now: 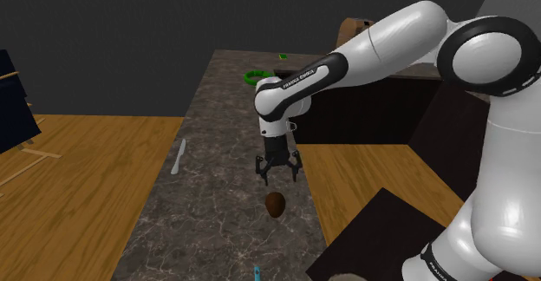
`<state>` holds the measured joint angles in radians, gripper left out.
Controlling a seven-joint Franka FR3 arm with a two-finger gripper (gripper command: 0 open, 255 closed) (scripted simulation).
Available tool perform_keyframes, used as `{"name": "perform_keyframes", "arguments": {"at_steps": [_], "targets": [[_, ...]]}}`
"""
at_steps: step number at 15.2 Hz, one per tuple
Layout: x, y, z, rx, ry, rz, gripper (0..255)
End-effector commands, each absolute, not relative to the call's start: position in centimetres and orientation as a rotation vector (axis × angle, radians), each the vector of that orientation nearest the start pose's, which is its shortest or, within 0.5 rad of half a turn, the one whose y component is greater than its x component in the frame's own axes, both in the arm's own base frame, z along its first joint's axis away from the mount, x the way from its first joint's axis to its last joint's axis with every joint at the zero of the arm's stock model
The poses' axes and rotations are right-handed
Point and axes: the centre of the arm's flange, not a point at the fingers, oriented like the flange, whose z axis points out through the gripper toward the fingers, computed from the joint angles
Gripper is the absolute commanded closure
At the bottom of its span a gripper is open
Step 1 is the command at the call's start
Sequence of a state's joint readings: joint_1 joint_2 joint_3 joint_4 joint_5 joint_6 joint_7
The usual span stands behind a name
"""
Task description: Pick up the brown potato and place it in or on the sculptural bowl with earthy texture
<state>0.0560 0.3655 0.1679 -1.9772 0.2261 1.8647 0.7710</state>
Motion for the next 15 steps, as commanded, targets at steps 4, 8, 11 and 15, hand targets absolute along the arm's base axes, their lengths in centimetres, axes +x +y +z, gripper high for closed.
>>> {"name": "perform_keyframes", "arguments": {"at_steps": [4,8,11,15], "targets": [[55.5,14.7,20.4,-2.803,1.085,0.919,0],[54.4,15.1,18.6,-2.803,1.085,0.919,0],[53.7,15.4,17.5,-2.803,1.085,0.919,0],[53.7,15.4,17.5,-2.803,1.085,0.919,0]]}}
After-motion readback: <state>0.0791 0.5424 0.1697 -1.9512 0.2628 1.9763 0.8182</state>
